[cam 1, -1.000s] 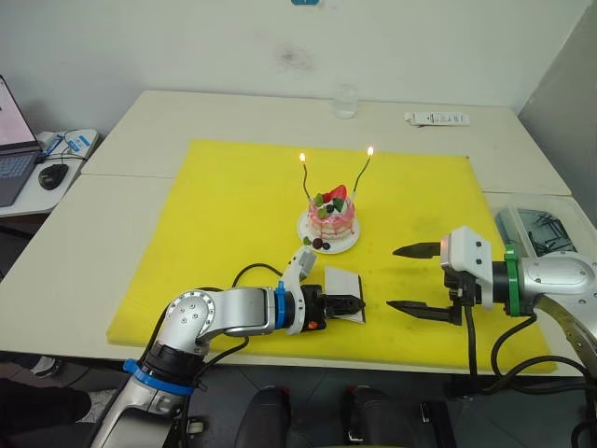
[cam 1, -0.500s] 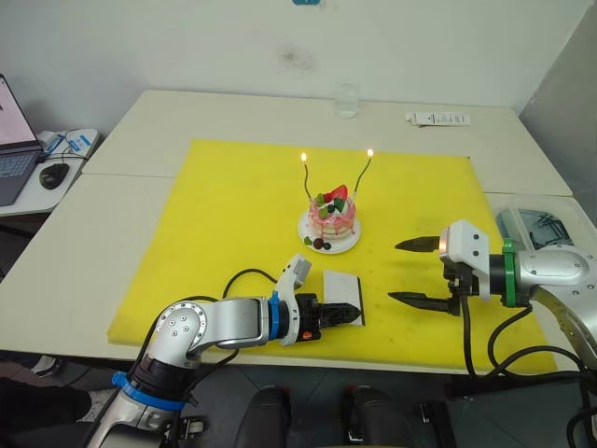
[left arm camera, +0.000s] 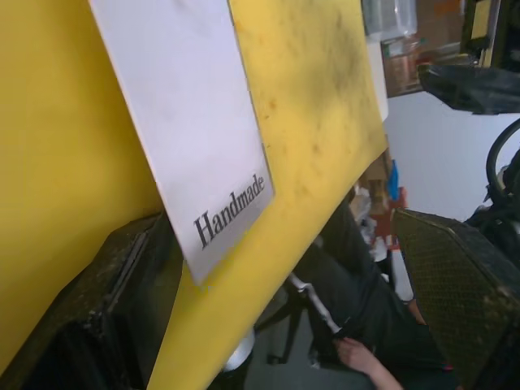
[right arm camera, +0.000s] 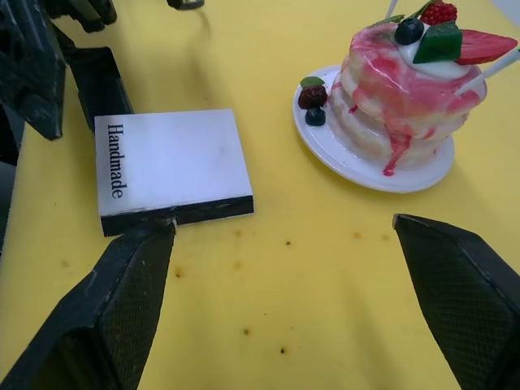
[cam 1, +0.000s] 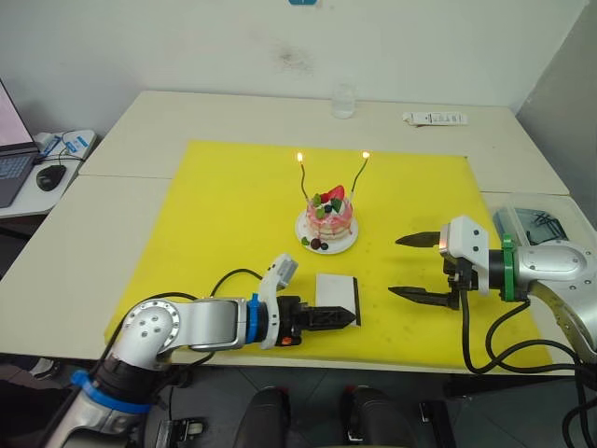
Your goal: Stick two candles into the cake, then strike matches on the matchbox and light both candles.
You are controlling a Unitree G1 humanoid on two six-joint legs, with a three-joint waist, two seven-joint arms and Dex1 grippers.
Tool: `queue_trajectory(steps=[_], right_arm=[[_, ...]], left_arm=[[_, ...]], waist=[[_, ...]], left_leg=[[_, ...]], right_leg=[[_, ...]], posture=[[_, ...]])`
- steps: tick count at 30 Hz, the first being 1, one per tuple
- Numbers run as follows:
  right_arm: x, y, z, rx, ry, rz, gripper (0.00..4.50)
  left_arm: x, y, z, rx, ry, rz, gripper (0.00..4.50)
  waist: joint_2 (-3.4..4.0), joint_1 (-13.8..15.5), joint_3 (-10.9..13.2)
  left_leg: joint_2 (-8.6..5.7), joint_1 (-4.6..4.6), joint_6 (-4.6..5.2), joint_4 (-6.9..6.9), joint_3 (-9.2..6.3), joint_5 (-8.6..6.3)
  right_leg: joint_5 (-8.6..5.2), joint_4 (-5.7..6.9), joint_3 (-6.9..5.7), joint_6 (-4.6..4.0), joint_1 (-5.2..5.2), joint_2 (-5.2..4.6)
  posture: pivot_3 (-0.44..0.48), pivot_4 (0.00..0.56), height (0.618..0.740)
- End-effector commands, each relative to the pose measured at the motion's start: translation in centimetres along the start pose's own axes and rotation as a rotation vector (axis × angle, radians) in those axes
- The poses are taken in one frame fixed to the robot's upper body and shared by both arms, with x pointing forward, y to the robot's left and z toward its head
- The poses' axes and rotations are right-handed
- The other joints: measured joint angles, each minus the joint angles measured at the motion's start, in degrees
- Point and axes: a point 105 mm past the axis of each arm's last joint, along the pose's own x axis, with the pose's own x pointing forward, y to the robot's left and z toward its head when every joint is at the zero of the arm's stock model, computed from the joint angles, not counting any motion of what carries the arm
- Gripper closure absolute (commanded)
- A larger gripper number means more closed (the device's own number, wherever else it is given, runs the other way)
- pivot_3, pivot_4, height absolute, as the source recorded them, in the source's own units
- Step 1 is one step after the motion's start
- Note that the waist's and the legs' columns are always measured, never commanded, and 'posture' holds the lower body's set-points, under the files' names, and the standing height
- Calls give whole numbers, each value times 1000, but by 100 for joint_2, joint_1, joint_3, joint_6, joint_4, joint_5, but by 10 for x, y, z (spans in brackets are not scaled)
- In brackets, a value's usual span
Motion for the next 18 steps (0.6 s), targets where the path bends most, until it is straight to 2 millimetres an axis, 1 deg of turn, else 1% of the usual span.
queue_trajectory(steps=[1, 4, 6, 9, 10, 11, 12, 14, 16, 18], right_arm=[[-9, -5, 1, -11, -12, -33, 0], [-14, -6, -4, 20, -9, -49, 0], [-19, -8, -8, 45, -7, -72, 0], [-30, -14, -16, 82, 8, -131, 0], [-35, -21, -18, 107, 2, -185, 0], [-38, -26, -19, 131, -8, -229, 0], [-40, -29, -19, 146, -15, -256, 0], [-44, -31, -20, 176, -22, -307, 0], [-46, -30, -22, 202, -25, -340, 0], [-46, -29, -24, 221, -27, -357, 0]], left_arm=[[-23, 13, 9, 42, -43, 94, 25], [-39, 16, 15, 100, -67, 135, 25], [-51, 16, 21, 146, -105, 156, 25], [-78, 16, 48, 261, -262, 176, 25], [-89, 23, 63, 301, -355, 220, 25], [-98, 29, 74, 338, -422, 253, 25], [-104, 33, 81, 362, -462, 272, 25], [-112, 41, 95, 534, -492, 358, 25], [-115, 46, 105, 658, -505, 410, 25], [-116, 49, 111, 717, -522, 425, 25]], waist=[[0, -1, 0], [0, 1, 0], [1, 0, 1], [2, 8, 2], [2, 11, 2], [2, 16, 2], [2, 19, 2], [2, 28, 2], [2, 41, 2], [2, 49, 2]], left_leg=[[0, 0, 0, 0, 0, 0], [1, 0, 0, 0, 0, 0], [-1, -1, -1, -1, 4, 0], [-2, -3, -1, -1, 7, -1], [-2, -4, -1, -1, 5, -1], [-3, -4, -1, -1, 5, -1], [-5, -4, -2, -1, 5, -1], [-6, -4, -2, -2, 8, -1], [-6, -7, -2, -6, 10, -2], [-5, -13, -2, -11, 12, -3]], right_leg=[[-1, 0, -1, -1, 0, 0], [-3, 0, -3, -6, 0, -1], [-18, 0, 1, -32, -3, -3], [-21, -2, 1, -36, -4, -5], [-22, -2, -2, -39, -5, -5], [-24, -3, -3, -41, -5, -5], [-24, -4, -3, -46, -5, -6], [-24, -6, -2, -48, -5, -9], [-24, -12, -1, -49, -5, -10], [-24, -20, 0, -48, -7, -11]], posture=[[0, 150, 740], [0, 150, 740], [0, 150, 740], [0, 150, 740], [0, 150, 740], [0, 150, 740], [0, 150, 740], [0, 150, 740], [0, 150, 740], [0, 150, 740]])
